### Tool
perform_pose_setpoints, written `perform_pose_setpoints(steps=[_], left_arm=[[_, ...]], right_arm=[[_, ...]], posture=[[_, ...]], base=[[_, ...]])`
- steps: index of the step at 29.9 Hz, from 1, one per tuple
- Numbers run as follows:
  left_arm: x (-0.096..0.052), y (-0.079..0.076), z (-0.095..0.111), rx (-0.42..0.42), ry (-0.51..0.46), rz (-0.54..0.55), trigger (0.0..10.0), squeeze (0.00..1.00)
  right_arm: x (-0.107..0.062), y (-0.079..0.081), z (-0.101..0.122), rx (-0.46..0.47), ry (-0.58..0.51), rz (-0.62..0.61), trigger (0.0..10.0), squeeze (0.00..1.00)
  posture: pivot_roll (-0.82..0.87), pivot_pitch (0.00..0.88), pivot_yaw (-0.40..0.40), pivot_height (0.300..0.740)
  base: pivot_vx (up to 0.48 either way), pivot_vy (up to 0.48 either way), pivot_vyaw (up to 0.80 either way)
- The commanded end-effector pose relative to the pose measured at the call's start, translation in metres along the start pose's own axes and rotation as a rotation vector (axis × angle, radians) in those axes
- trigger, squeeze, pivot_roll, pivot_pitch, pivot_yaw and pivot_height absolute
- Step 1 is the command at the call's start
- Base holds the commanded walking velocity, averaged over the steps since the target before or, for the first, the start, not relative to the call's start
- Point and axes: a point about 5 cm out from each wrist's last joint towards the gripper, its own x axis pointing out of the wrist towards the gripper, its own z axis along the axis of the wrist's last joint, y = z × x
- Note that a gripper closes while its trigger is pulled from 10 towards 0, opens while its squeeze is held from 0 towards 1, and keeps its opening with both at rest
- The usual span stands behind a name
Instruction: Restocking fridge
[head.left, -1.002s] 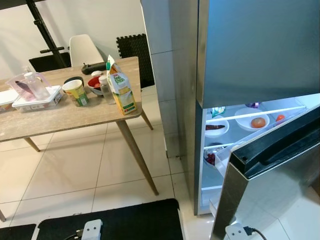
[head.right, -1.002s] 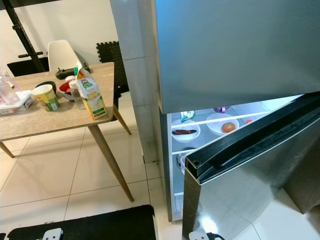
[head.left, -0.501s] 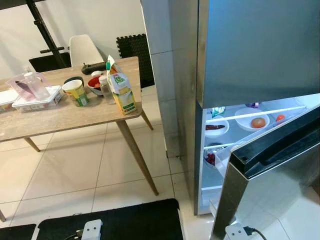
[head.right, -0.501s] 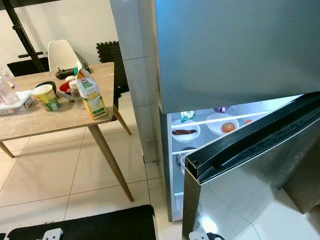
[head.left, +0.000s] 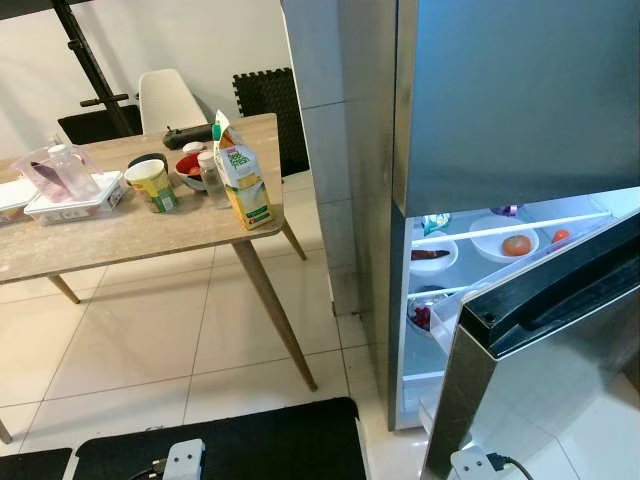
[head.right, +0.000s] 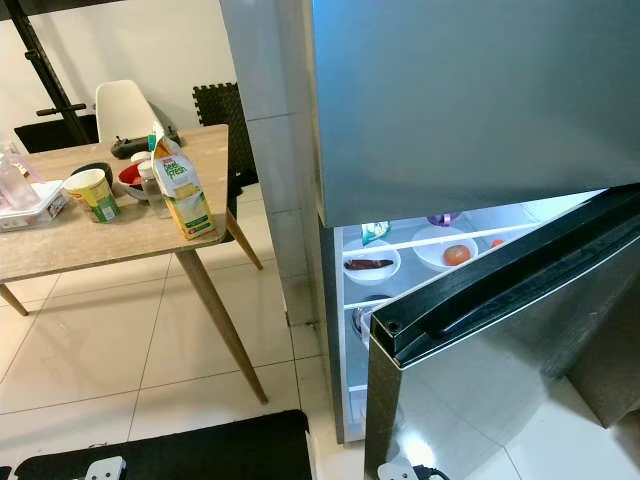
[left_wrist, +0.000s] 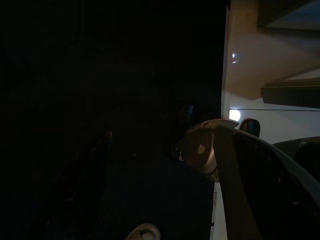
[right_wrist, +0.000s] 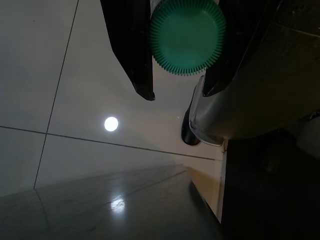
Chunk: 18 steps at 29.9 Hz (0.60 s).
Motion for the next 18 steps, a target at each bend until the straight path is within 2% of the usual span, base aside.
perform_pose_setpoints(steps=[1, 18], left_arm=[[-0.0004, 0.0010, -0.0016, 0.001, 0.007, 0.008, 10.0, 0.00], [0.0010, -0.0030, -0.0018, -0.014, -0.001, 0.001, 10.0, 0.00]], right_arm=[[0.0002, 0.0098, -0.0013, -0.008, 0.011, 0.038, 10.0, 0.00], [0.0007, 0.0064, 0.0025, -0.018, 0.004, 0.035, 10.0, 0.00]], posture=[[0.01, 0.000, 0.107, 0.740], [0.01, 0.000, 0.092, 0.740]], base=[[0.000, 0.000, 0.00], [0.000, 0.000, 0.00]])
